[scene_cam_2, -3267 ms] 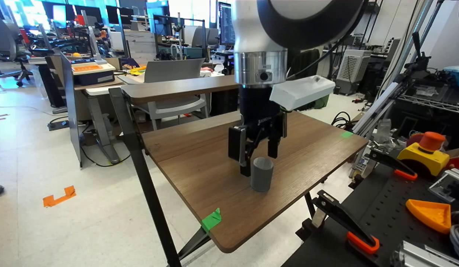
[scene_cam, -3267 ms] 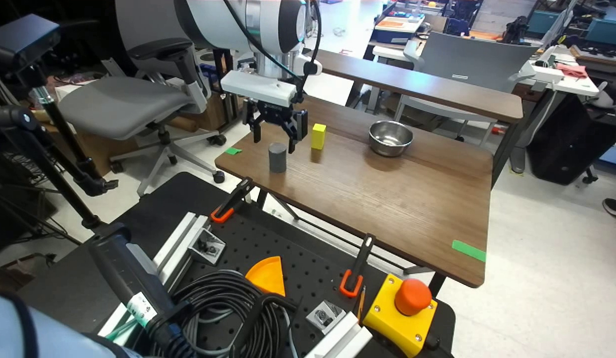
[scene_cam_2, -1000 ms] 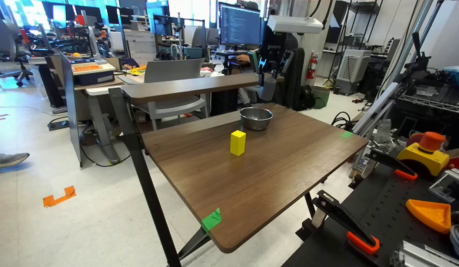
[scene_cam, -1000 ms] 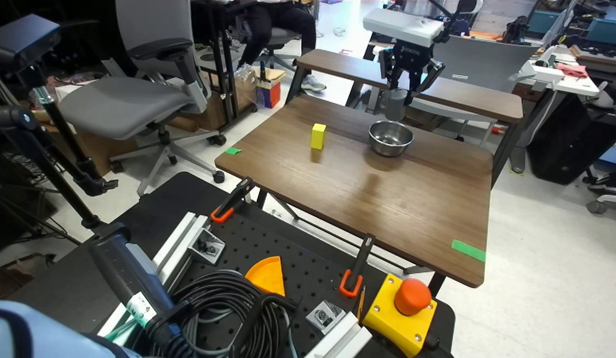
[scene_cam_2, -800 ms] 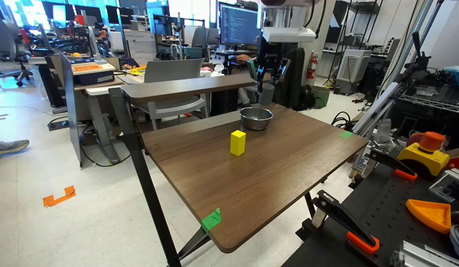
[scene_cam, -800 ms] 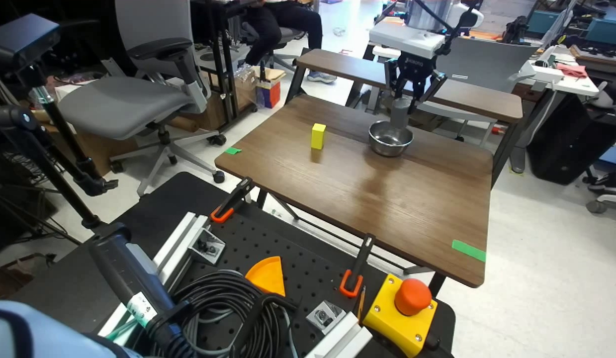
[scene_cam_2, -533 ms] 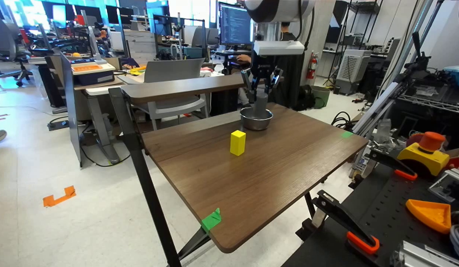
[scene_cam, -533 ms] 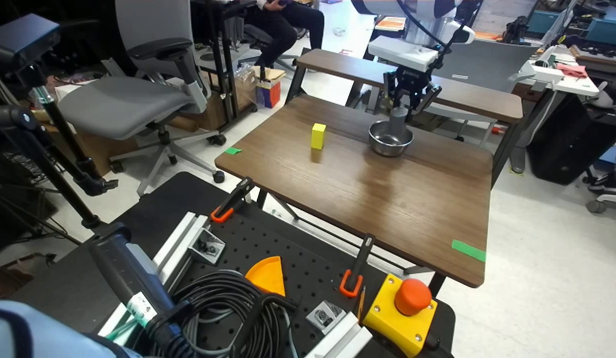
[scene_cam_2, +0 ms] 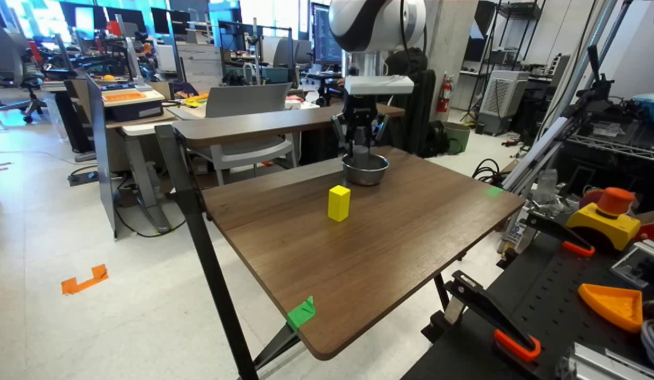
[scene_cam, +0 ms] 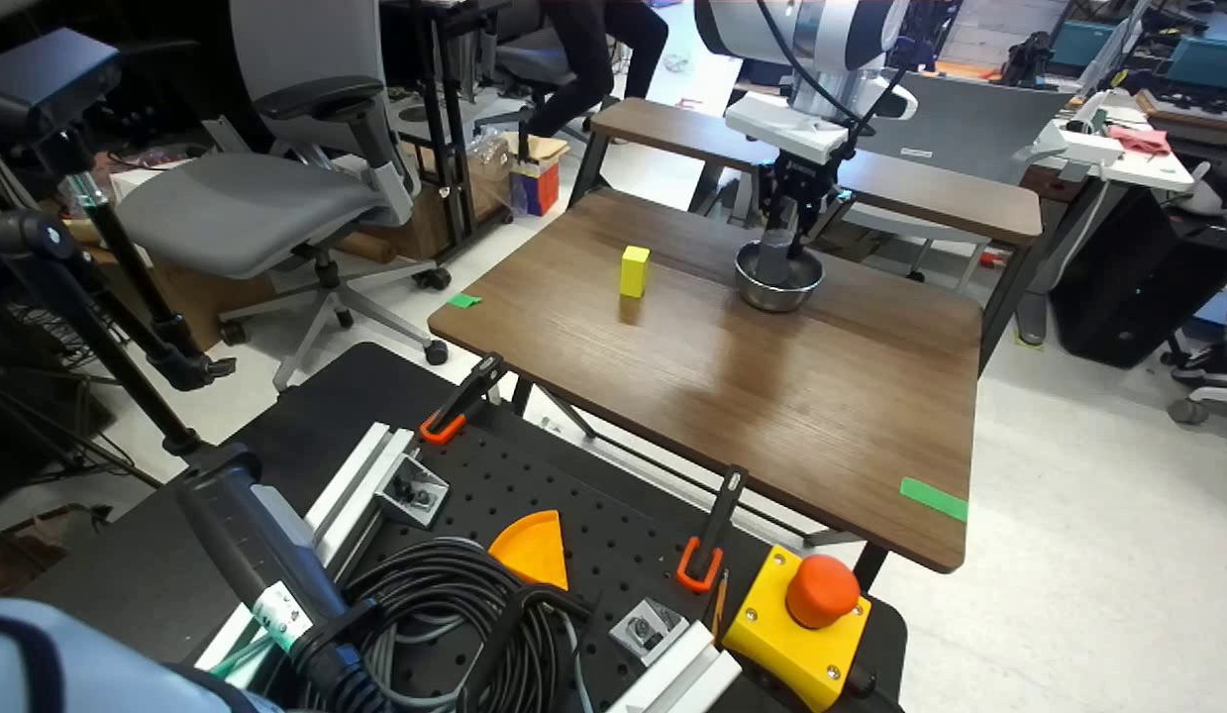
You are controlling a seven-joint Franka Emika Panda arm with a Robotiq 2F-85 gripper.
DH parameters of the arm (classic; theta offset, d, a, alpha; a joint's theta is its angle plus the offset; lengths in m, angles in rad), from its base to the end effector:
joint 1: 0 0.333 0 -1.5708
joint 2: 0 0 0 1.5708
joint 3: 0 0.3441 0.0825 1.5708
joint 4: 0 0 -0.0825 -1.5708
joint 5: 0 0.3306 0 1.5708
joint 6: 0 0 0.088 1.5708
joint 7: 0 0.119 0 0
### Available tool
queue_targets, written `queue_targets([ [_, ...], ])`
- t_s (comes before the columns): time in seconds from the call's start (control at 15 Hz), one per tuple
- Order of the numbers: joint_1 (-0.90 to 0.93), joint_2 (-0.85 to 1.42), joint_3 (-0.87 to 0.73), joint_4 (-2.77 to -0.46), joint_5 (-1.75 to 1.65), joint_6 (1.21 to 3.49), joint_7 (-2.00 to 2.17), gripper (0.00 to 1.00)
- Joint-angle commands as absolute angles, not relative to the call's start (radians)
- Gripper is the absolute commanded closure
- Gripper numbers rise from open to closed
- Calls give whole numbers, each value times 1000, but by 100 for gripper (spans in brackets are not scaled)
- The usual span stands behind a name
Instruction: Pick up the grey object from the table and put it in the pot
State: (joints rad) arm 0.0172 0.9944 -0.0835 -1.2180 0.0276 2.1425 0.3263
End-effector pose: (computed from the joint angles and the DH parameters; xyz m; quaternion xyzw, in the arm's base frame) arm 0.7269 -0.0288 0.1962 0.9818 -0.1852 -0.0300 0.0284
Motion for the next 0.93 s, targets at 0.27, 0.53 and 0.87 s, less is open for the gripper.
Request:
queue_targets([
  [0.27, 4, 1058, -49, -1109, 74, 2076, 316, 11],
  [0.53, 2, 919, -27, -1261, 91, 2146, 277, 0],
  [0.87, 15, 858, -24, -1302, 94, 2147, 253, 0],
])
